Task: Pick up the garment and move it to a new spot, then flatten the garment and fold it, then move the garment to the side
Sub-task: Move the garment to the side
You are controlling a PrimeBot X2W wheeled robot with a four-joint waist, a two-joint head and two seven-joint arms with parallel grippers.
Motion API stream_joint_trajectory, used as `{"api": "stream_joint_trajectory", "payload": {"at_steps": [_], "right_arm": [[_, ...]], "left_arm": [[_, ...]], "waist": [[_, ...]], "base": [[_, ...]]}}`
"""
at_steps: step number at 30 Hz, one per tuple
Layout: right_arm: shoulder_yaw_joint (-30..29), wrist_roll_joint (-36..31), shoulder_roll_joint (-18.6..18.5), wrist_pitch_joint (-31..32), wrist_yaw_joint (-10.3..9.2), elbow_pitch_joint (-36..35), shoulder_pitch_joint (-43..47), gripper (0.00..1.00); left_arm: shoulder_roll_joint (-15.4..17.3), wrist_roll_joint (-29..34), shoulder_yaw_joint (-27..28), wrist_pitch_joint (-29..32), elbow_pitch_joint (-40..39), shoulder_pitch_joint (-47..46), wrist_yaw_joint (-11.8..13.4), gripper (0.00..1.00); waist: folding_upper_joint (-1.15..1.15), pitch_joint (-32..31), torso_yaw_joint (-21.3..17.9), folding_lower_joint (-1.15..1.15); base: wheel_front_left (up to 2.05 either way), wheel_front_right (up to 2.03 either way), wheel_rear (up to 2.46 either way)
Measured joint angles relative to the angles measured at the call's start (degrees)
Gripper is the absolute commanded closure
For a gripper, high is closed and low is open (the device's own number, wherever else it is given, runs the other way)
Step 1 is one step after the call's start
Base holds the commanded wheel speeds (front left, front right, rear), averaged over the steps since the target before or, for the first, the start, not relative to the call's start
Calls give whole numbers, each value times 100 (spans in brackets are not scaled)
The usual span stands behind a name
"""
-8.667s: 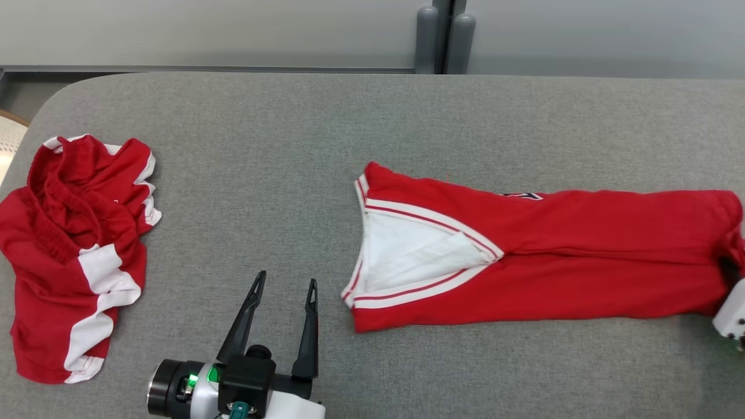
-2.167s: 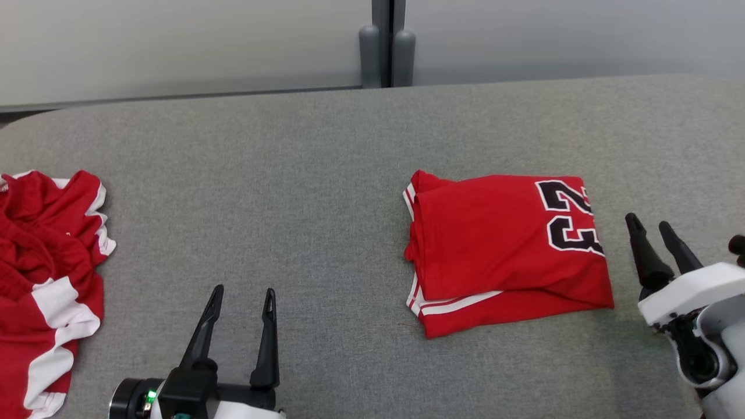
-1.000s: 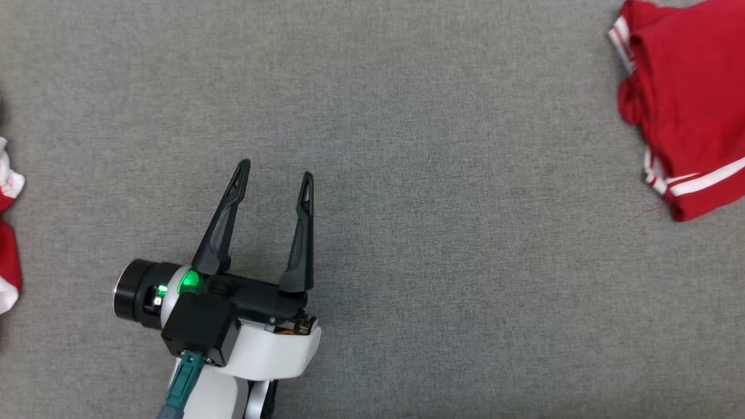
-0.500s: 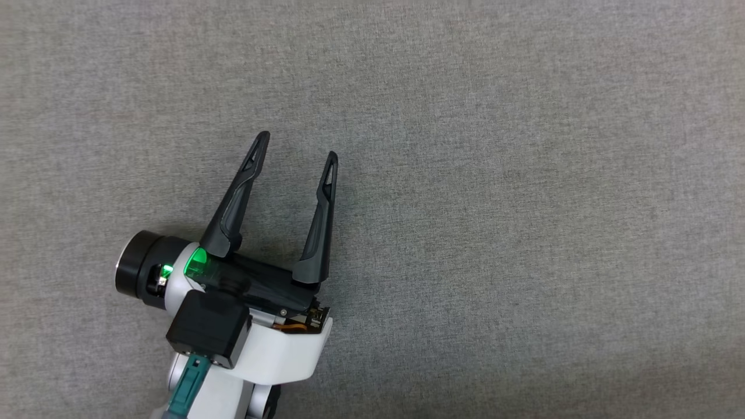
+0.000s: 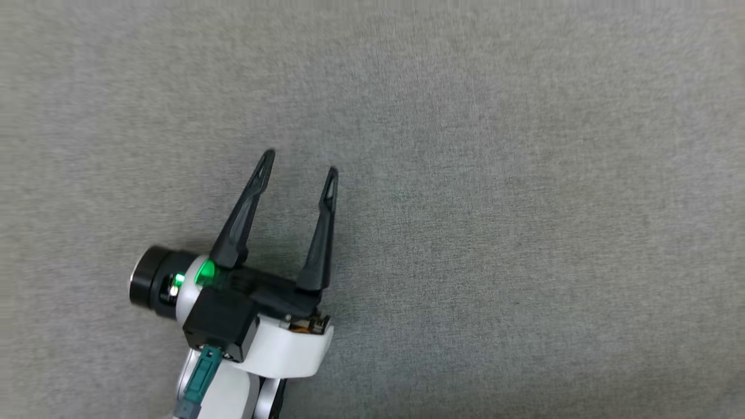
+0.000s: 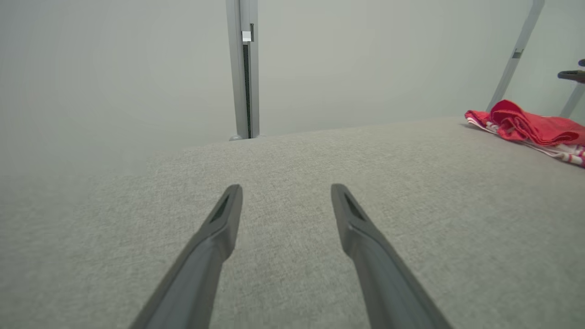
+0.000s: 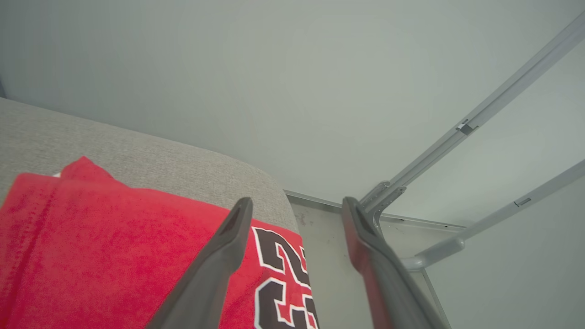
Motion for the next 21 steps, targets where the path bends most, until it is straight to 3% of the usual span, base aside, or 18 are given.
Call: {"api": "stream_joint_trajectory", "payload": {"at_steps": [10,15,21], "right_arm": [[-1318,-1388,2451,-12,1,-1897,2318,0],[-1633,-1929,3440,-14,1,-2743,3429,0],[-2202,-2462,4320,-15,-3,-3539,4410,0]], "left_arm": [[-8,-415,411,1,709,687,148,0],[-13,-592,746,2,929,1040,170,0],[-12,-664,1161,0,944,1502,158,0]], "waist": [[0,-1290,133,0],[0,-1980,173,0],[0,-2701,169,0]], "base": [[0,0,0],[0,0,0],[0,0,0]]}}
